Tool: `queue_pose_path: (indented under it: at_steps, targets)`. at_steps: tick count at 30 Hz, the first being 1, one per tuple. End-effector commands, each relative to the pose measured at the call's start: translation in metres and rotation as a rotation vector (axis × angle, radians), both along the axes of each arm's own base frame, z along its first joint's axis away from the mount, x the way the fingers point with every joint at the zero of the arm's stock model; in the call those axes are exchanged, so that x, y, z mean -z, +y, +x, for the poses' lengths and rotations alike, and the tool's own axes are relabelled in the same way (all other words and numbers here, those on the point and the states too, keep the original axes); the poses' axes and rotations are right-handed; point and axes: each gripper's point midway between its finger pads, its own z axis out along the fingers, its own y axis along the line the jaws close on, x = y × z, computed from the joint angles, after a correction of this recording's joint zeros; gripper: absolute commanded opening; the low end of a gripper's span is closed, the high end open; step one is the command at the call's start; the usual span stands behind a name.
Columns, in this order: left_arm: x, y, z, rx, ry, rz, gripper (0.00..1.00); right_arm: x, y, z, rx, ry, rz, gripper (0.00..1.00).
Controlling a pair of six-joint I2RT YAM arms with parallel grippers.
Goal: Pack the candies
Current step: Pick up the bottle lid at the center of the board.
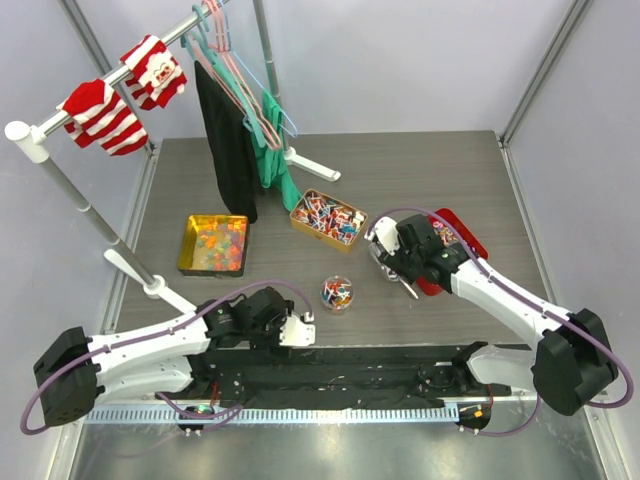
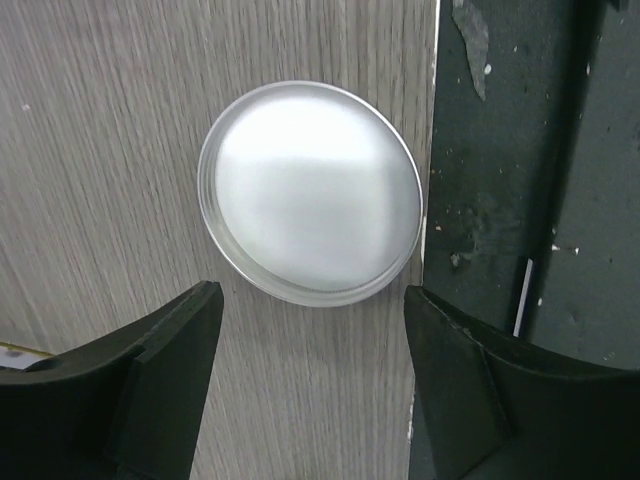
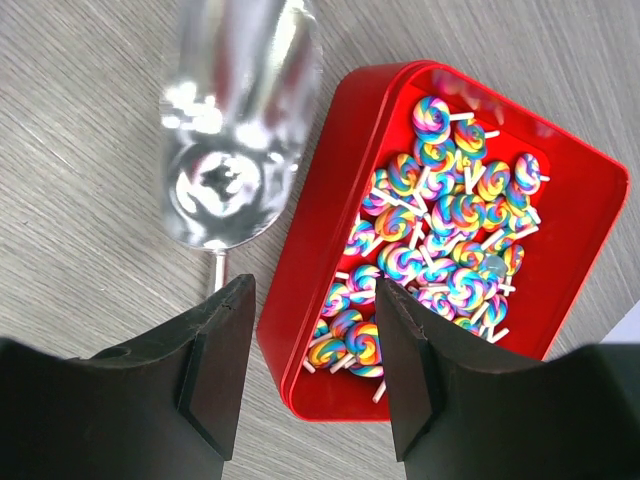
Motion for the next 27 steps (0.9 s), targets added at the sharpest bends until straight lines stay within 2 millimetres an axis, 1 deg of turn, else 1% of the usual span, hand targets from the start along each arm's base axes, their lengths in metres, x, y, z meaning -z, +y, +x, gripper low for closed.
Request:
queue_pose_path:
  at_steps: [1,5,11,14,15,17,18,22,23,24,26,27]
  targets:
    - [-0.003,-0.013,0.005,0.015,-0.048,-0.031,0.74,0.001,0.003,0.005,-0.004,-0.012,0.010,0.56]
    - [0.005,-0.017,-0.004,0.054,-0.023,-0.008,0.72,0.002,0.002,0.005,-0.005,-0.011,0.006,0.56]
    - [0.007,-0.022,-0.009,0.085,-0.023,-0.003,0.64,0.005,0.001,0.005,-0.003,-0.008,-0.002,0.56]
    - [0.008,-0.025,-0.010,0.096,-0.022,-0.002,0.53,0.005,0.001,0.005,-0.003,-0.007,-0.003,0.56]
    - [0.010,-0.025,-0.011,0.100,-0.018,0.004,0.41,0.006,0.000,0.006,0.001,-0.004,-0.008,0.56]
    - [0.012,-0.026,-0.013,0.106,-0.015,0.009,0.32,0.006,0.000,0.006,0.002,-0.005,-0.009,0.56]
    - [0.013,-0.026,-0.013,0.110,-0.012,0.013,0.29,0.007,0.001,0.005,-0.001,-0.003,-0.008,0.56]
    - [0.013,-0.026,-0.015,0.114,-0.013,0.010,0.27,0.006,0.001,0.006,0.001,-0.005,-0.010,0.56]
    - [0.013,-0.026,-0.015,0.111,-0.011,0.009,0.25,0.007,0.001,0.006,0.002,-0.002,-0.010,0.56]
    - [0.012,-0.027,-0.015,0.111,-0.013,0.007,0.19,0.007,0.000,0.006,0.003,-0.004,-0.011,0.56]
    - [0.012,-0.027,-0.015,0.112,-0.013,0.003,0.17,0.007,0.000,0.006,0.004,-0.004,-0.010,0.56]
    - [0.011,-0.027,-0.015,0.109,-0.015,-0.001,0.11,0.006,0.001,0.007,0.004,-0.005,-0.009,0.56]
